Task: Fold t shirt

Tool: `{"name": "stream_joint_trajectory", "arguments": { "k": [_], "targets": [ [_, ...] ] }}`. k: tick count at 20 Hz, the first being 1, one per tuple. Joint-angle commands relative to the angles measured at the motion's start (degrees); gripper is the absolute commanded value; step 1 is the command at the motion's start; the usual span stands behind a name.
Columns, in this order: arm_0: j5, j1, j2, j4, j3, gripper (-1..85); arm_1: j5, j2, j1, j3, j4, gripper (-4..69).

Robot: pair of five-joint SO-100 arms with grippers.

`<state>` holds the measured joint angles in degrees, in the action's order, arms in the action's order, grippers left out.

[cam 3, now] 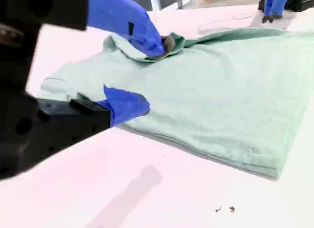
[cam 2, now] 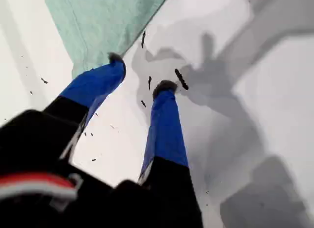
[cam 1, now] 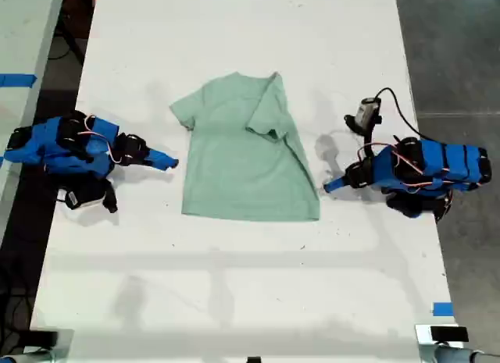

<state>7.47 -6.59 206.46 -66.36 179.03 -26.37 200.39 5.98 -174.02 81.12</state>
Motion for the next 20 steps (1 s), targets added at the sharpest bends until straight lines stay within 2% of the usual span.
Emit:
{"name": "stream_joint_trajectory", "arguments": {
  "k": [1,7,10,13,15,17,20],
  "targets": [
    [-6.86,-17.93,0.26,4.22,3.43,-0.2,13.18,0.62,18.02,-4.22,-10.63,4.4],
    [-8.26,-17.49,0.26,3.25,1.41,-0.2,13.10,0.62,18.02,-4.22,-10.63,4.4],
    [-9.14,-17.67,-2.64,-0.26,-12.22,-0.2,13.01,0.62,18.11,-4.22,-10.72,4.4],
    [-7.82,-19.95,-26.98,-5.63,-32.70,-0.2,13.01,0.62,17.93,-4.22,-10.72,4.3],
    [-2.46,-25.49,-47.37,-12.66,-50.01,-0.2,13.01,0.62,18.02,-4.22,-10.72,4.3],
    [6.94,-33.57,-64.60,-18.90,-65.30,0.6,13.10,0.62,17.84,-4.22,-10.72,4.3],
    [20.57,-44.47,-84.64,-20.48,-78.93,10.2,13.10,0.62,17.84,-4.22,-10.72,4.3]
  ]
}}
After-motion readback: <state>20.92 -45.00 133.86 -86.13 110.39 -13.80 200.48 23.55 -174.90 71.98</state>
